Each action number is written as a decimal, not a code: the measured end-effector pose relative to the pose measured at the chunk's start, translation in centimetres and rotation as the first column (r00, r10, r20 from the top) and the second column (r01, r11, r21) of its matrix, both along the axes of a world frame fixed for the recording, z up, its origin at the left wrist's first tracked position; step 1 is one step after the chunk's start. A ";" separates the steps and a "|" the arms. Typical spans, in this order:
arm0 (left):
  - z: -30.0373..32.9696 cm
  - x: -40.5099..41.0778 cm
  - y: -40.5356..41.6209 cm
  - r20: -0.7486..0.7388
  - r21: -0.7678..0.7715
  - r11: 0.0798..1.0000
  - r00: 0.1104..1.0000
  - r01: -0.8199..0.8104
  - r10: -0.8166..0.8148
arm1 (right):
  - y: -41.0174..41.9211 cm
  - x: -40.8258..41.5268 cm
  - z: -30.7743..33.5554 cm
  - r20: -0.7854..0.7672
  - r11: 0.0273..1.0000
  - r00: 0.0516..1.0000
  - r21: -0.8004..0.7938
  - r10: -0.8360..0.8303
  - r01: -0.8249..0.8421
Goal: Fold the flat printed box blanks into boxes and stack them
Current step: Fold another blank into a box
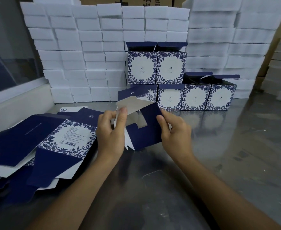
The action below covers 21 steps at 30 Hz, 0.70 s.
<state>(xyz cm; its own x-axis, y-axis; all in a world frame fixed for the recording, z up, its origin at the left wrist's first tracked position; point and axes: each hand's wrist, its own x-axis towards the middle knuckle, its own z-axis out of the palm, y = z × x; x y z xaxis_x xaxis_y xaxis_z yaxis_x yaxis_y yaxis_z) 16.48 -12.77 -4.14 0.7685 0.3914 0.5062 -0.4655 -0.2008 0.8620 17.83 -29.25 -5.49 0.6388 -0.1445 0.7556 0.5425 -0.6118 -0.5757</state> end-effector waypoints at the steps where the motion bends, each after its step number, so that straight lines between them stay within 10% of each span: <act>1: -0.1 0.0 0.0 0.002 0.003 1.000 1.000 -0.002 0.002 | -0.1 0.0 -0.1 -0.009 1.000 1.000 -0.015 -0.018 0.018; 21: 0.6 -0.4 0.1 -0.069 -0.195 0.978 0.996 -0.075 0.063 | -0.4 0.0 -0.4 -0.089 0.995 0.994 0.072 0.071 -0.065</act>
<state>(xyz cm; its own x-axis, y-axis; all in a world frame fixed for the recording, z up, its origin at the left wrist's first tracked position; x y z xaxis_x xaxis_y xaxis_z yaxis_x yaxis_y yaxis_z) 16.10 -12.71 -3.51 0.7634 0.5321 0.3662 -0.4011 -0.0538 0.9145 17.81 -29.70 -5.90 0.7148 -0.1485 0.6834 0.5246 -0.5323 -0.6644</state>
